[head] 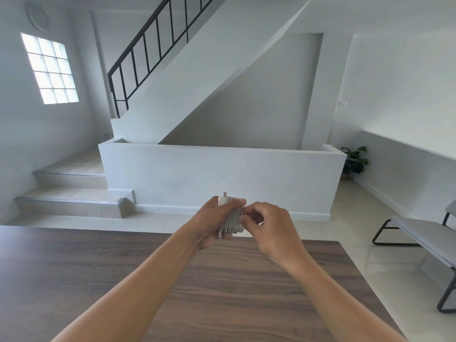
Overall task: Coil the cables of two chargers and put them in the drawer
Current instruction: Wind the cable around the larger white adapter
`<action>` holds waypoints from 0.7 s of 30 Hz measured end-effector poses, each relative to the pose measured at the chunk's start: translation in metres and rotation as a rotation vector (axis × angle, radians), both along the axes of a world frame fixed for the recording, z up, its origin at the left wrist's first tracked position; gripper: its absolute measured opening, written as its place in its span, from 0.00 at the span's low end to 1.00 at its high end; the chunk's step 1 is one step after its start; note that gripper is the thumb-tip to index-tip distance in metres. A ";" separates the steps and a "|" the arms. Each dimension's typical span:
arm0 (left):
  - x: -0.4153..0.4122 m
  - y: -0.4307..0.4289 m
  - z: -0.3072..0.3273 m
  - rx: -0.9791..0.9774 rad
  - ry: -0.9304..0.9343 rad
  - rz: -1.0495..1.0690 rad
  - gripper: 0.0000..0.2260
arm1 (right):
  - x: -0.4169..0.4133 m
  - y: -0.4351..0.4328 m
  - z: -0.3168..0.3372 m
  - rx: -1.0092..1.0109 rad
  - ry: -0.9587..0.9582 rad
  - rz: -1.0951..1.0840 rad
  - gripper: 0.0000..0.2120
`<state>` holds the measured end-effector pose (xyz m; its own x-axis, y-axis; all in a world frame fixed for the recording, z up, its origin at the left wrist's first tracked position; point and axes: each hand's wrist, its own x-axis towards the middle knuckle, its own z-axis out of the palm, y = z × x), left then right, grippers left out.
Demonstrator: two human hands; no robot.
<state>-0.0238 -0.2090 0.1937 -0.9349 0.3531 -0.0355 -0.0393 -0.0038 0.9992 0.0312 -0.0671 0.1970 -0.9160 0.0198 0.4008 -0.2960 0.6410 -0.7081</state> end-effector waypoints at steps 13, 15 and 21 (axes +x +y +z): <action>0.006 0.009 -0.007 0.047 0.019 0.089 0.15 | 0.004 0.010 0.002 0.020 0.026 -0.051 0.08; 0.007 0.010 -0.006 0.069 0.022 0.108 0.12 | 0.002 0.011 0.004 -0.065 0.011 -0.050 0.08; 0.006 0.015 -0.004 0.143 -0.128 0.123 0.20 | 0.002 0.007 0.008 -0.125 0.007 -0.030 0.07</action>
